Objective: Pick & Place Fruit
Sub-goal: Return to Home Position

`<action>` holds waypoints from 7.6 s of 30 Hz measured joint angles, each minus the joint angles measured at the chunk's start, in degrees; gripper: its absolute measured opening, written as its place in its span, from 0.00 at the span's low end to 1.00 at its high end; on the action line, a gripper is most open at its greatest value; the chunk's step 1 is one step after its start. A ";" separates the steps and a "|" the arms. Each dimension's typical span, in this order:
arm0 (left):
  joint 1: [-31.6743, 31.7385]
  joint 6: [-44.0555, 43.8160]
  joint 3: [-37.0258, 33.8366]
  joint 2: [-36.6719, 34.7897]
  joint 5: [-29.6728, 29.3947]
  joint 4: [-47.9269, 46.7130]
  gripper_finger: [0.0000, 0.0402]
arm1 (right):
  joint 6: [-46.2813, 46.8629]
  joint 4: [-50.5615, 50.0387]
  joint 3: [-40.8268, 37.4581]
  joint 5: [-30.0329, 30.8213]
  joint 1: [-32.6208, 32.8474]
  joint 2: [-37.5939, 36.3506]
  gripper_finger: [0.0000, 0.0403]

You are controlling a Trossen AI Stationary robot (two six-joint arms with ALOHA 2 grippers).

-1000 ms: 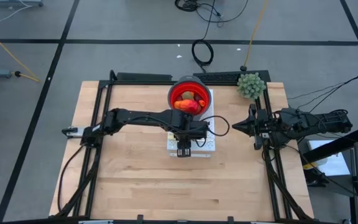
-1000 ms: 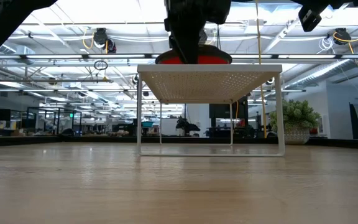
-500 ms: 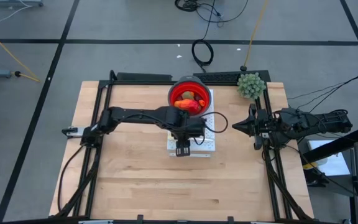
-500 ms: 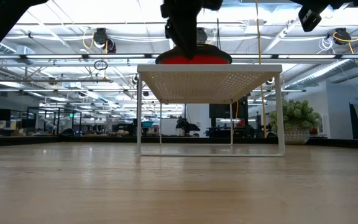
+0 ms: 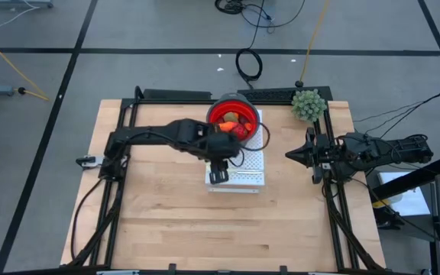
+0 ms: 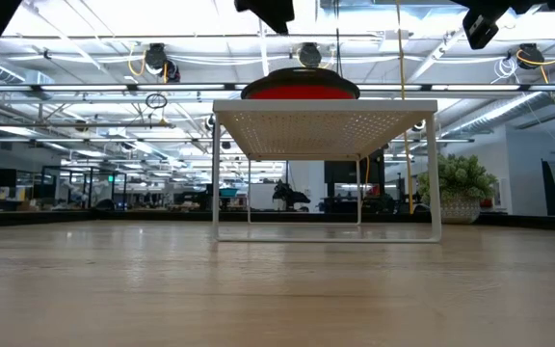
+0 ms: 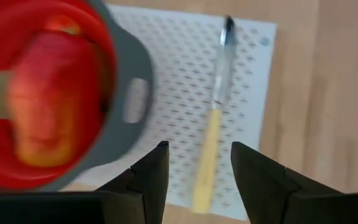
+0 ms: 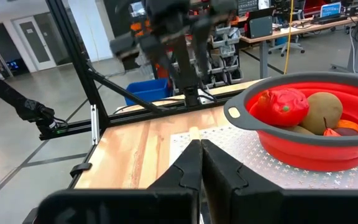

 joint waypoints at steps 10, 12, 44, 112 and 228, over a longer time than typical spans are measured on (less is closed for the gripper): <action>4.68 2.38 0.00 -7.56 -9.24 0.22 0.44 | -0.28 -0.06 0.00 0.00 0.00 0.00 0.00; 6.39 2.38 0.00 -8.84 -9.27 0.23 0.44 | -0.39 -0.06 0.00 0.00 0.00 0.00 0.00; 29.73 10.53 0.00 -11.71 6.67 -0.16 0.01 | -0.89 -1.44 0.00 -0.02 0.00 -0.04 0.00; 7.54 -0.26 -112.96 -81.89 7.96 95.23 0.00 | -4.96 -6.34 -2.61 -0.02 0.00 -4.04 0.00; 14.27 2.71 -129.79 -114.84 12.13 79.28 0.03 | -11.02 13.24 -30.86 6.03 -0.02 -24.85 0.00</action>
